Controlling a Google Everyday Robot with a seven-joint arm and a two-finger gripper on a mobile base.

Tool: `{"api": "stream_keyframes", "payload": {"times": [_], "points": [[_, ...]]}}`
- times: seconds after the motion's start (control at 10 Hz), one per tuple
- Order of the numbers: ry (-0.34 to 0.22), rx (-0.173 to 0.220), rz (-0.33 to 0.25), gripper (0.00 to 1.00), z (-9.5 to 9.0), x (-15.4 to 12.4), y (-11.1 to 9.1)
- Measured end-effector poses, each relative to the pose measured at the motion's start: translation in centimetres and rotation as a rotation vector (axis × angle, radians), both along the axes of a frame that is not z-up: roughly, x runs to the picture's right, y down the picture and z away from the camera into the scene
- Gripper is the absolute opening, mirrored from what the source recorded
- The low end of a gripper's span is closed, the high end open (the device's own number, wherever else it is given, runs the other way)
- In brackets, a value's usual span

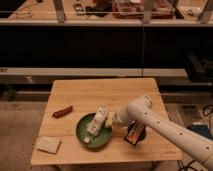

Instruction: Pick up the ceramic bowl

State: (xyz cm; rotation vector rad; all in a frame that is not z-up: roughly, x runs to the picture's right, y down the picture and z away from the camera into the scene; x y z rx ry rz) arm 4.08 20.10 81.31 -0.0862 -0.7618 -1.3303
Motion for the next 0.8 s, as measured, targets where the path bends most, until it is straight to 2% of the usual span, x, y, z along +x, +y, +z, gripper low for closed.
{"api": "stream_keyframes", "payload": {"times": [0.7, 0.8], "points": [[-0.015, -0.024, 0.021, 0.47, 1.2, -1.2, 2.0], [-0.016, -0.029, 0.019, 0.41, 1.4, -1.3, 2.3]]}}
